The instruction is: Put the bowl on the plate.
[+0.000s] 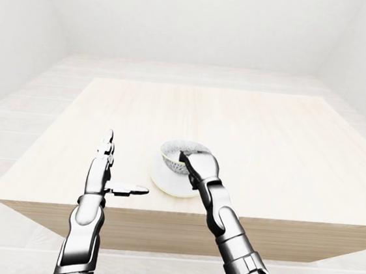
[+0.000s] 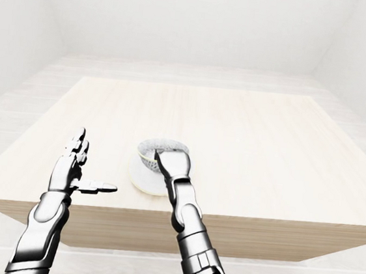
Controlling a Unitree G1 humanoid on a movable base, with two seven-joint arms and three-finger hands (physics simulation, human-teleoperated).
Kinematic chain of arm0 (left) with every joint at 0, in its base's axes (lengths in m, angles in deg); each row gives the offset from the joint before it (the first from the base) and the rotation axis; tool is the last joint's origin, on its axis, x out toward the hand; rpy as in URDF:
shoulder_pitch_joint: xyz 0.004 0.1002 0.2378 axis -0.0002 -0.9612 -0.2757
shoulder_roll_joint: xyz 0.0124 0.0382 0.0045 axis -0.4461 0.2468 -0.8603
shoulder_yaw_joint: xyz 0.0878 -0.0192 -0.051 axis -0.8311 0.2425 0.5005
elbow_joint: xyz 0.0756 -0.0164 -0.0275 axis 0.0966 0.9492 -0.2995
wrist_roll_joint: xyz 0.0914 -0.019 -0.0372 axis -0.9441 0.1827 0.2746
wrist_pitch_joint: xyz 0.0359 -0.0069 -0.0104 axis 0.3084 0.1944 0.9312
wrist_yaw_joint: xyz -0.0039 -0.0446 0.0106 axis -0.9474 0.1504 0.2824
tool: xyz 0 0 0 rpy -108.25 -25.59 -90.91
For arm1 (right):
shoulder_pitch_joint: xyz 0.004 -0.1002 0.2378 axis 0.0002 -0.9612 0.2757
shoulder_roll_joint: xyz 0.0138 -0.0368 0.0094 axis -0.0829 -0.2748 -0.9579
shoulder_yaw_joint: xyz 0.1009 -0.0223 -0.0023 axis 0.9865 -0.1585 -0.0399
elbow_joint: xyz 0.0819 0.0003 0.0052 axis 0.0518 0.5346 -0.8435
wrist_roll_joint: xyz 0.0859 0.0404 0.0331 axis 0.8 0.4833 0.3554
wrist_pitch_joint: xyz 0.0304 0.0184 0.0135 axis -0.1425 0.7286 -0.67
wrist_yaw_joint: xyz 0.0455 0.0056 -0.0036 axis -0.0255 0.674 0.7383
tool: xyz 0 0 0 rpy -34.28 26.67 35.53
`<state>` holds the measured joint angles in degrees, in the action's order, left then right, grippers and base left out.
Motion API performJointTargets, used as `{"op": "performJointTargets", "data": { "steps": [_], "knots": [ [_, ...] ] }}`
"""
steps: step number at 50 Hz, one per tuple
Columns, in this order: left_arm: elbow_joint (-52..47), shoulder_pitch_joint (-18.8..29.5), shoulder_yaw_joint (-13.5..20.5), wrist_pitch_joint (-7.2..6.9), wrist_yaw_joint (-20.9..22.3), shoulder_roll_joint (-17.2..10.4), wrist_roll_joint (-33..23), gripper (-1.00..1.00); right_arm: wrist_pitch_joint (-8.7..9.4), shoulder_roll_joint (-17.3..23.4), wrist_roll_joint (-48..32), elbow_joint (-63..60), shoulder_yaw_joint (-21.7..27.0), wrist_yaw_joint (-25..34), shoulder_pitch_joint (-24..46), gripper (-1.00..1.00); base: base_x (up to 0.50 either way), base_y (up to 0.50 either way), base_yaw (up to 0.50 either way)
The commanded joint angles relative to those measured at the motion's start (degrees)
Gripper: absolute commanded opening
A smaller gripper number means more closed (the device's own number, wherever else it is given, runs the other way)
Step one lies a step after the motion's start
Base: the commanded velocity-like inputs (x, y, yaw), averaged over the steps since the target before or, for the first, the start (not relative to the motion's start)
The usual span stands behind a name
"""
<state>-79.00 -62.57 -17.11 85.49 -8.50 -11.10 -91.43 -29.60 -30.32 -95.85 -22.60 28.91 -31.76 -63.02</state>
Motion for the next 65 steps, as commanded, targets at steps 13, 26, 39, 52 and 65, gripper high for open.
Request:
{"op": "performJointTargets", "data": {
  "steps": [13,26,39,52,65],
  "knots": [
    [-1.5,-0.2,-0.1,-0.85,0.2,0.1,0.2,1.00,0.00,0.2,1.0,0.7,-0.4,-2.5,-0.5,-0.64,0.00,0.00,0.00],
    [-1.5,-0.4,-0.2,-0.66,0.2,0.2,0.0,1.00,0.00,0.1,1.1,2.0,-0.5,-3.3,-0.5,-0.64,0.00,0.00,0.00],
    [-1.9,-0.5,-0.1,-0.82,0.2,0.3,0.1,1.00,0.00,0.1,1.1,3.0,-0.5,-3.9,-0.7,-0.63,0.00,0.00,0.00],
    [-2.1,-0.1,-0.2,-1.29,0.0,0.2,-0.1,1.00,0.00,0.3,1.0,2.4,-0.4,-3.5,-0.5,-0.63,0.00,0.00,0.00],
    [-2.4,0.0,-0.3,-1.58,0.0,0.2,-0.3,1.00,0.00,0.4,0.8,1.6,-0.5,-3.0,-0.8,-0.48,0.00,0.00,0.00]
  ]
}}
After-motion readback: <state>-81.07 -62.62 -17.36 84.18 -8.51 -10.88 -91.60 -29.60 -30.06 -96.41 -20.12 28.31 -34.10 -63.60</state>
